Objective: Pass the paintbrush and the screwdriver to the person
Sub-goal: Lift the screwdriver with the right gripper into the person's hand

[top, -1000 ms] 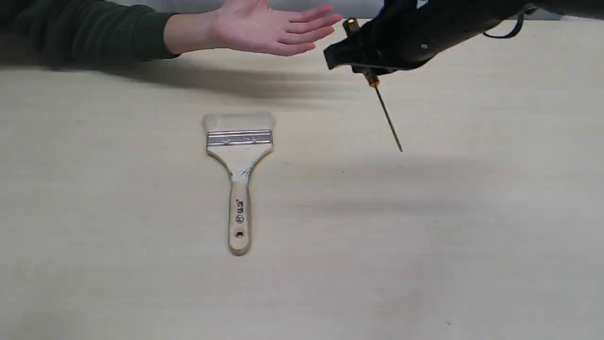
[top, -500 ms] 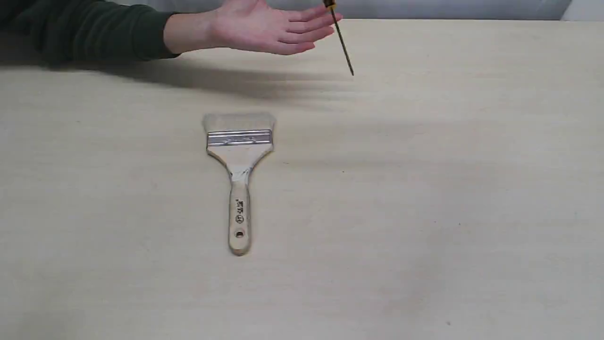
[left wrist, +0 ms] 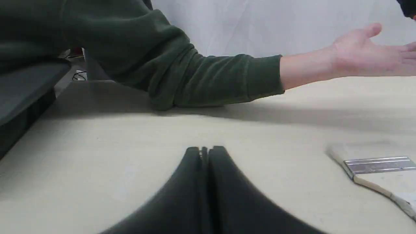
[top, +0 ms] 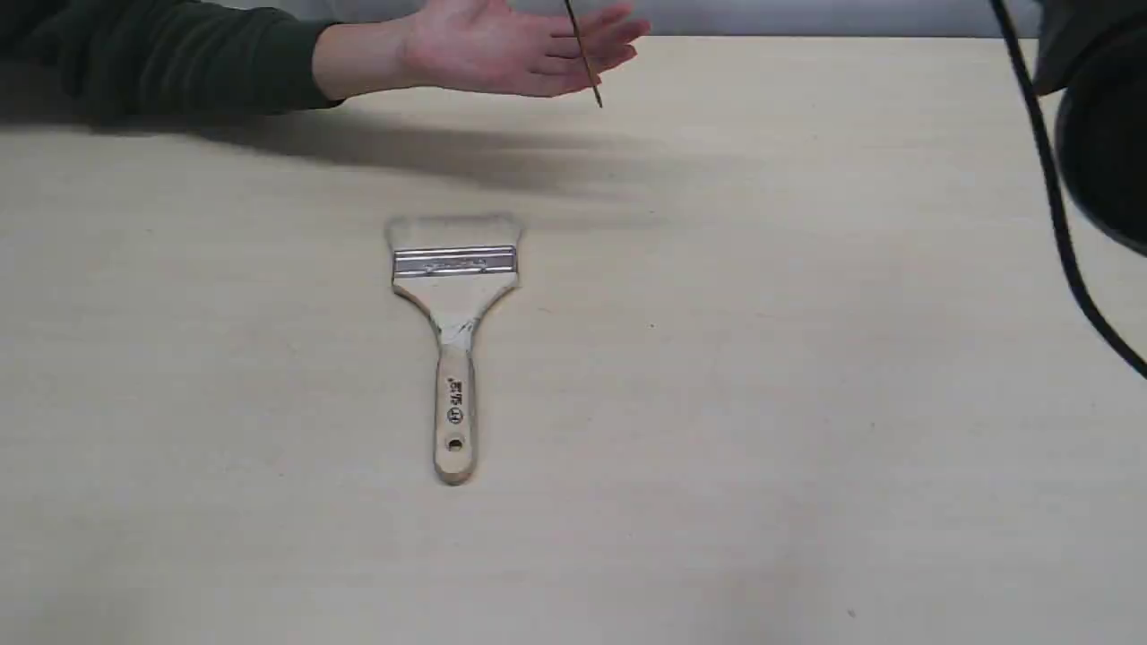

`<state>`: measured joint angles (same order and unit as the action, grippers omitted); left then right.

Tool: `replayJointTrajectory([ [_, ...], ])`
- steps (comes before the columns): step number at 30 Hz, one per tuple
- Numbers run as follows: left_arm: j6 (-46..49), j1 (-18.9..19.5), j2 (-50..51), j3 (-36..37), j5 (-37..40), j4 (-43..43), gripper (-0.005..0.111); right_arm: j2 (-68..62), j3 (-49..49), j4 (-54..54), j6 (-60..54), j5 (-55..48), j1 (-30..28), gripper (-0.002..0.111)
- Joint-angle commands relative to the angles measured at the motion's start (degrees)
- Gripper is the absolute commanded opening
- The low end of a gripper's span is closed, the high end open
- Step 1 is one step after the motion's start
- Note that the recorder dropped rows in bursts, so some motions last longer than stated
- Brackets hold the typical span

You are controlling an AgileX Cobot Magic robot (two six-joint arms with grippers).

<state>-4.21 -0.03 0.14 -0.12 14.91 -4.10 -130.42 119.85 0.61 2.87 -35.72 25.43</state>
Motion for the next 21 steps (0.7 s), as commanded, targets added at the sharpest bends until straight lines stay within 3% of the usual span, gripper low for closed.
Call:
replayJointTrajectory([
  [1,-0.12,-0.37,-0.14,0.12,-0.62,0.15,0.0,-3.26,4.33,1.16,1.7,-0.26,0.02,0.004],
  [9,-0.12,-0.37,-0.14,0.12,-0.62,0.15,0.0,-6.93,8.01,5.26,3.84,-2.34,-0.09,0.007],
  [18,-0.12,-0.37,-0.14,0.12,-0.52,0.26,0.0,-6.82,8.01,3.87,4.06,-3.99,-0.6,0.049],
  [21,-0.12,-0.37,-0.14,0.12,-0.52,0.26,0.0,-6.47,8.01,3.68,4.04,-5.55,-0.6,0.052],
])
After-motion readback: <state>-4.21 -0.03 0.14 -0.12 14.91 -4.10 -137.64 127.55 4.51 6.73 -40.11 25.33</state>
